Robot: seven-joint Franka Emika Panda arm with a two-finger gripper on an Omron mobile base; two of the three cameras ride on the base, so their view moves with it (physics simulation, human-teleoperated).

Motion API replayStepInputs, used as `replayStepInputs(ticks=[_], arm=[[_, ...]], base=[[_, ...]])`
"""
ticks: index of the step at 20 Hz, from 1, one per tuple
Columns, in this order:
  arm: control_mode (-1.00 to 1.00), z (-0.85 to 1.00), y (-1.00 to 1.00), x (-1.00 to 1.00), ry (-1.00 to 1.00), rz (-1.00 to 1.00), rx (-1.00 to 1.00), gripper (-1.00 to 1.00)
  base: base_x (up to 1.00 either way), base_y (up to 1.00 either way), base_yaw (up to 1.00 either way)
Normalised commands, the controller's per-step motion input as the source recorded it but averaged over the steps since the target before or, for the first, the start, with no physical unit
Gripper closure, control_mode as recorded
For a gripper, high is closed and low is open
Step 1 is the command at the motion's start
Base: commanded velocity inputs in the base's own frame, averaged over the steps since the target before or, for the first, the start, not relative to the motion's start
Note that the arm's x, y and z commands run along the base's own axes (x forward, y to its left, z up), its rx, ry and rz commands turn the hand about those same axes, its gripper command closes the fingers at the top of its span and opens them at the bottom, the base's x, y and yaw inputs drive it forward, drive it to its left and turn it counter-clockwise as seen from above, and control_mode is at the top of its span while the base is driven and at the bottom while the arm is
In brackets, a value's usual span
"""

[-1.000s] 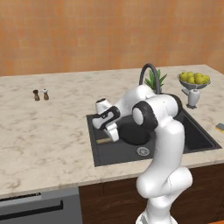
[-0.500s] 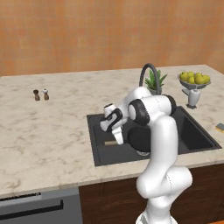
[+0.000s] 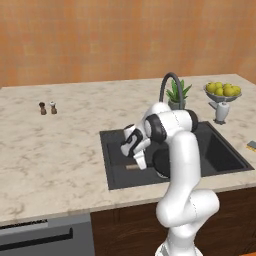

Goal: Pick the pan and sponge and place them into the sink. Then turn on the water.

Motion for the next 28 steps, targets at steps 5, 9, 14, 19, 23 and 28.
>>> replayStepInputs(ticks=[5, 9, 14, 19, 23, 28], arm=[[-1.0, -0.52, -0.22, 0.14, 0.08, -0.11, 0.0, 1.0], [-1.0, -0.44, -0.07, 0.19, 0.08, -0.04, 0.0, 1.0], [-1.0, -0.47, 0.0, 0.21, 0.06, -0.02, 0.01, 1.0], [-1.0, -0.43, 0.0, 0.26, 0.04, 0.0, 0.02, -1.0], [-1.0, -0.34, 0.17, 0.16, 0.09, 0.0, 0.0, -1.0], [-1.0, 0.06, 0.0, 0.19, 0.1, 0.0, 0.0, -1.0]], base=[[0.0, 0.0, 0.0], [0.0, 0.0, 0.0], [0.0, 0.0, 0.0], [0.0, 0.0, 0.0], [0.0, 0.0, 0.0], [0.0, 0.0, 0.0]])
